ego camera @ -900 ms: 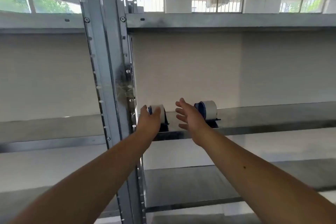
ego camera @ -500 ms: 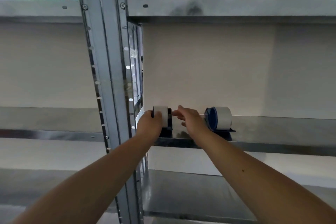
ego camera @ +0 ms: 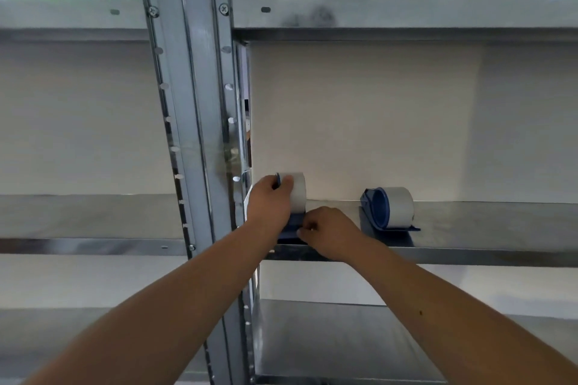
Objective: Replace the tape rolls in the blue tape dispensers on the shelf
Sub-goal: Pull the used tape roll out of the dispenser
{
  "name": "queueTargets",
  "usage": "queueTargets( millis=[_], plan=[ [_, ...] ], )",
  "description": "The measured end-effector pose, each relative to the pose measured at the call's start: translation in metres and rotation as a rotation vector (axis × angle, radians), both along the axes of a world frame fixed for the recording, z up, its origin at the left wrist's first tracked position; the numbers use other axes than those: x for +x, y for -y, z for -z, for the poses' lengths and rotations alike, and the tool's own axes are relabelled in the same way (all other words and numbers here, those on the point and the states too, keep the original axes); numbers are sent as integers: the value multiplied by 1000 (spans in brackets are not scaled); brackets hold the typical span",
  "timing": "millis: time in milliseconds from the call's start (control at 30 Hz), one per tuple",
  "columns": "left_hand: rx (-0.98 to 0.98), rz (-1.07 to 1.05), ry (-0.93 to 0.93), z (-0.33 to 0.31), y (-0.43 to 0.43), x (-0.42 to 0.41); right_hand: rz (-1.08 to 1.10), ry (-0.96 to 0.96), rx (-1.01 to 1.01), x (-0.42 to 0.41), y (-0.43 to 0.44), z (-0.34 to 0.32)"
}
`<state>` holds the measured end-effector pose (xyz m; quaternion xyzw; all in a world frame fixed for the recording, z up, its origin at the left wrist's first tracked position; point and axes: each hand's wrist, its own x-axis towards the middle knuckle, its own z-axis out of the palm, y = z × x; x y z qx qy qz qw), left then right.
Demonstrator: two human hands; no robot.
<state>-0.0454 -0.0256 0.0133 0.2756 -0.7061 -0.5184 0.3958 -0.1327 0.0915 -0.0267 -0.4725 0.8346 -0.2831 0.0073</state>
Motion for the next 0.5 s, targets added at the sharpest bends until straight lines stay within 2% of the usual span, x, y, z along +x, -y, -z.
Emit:
queueTargets(
  millis=[133,233,300,400,500],
  plan=[
    [124,57,-62,-32,11,-15,30,-97,72,7,1,-1],
    [150,52,58,-52,21,-27,97,2,61,9,4,-3],
    [133,63,124,-55,26,-32,150,125,-56,11,7,-9],
    [109,79,170,-49,30,-35,213,349,-371,9,11,-29],
    [80,97,166,-43,31,-35,158,575,-568,6,11,-49]
  ],
)
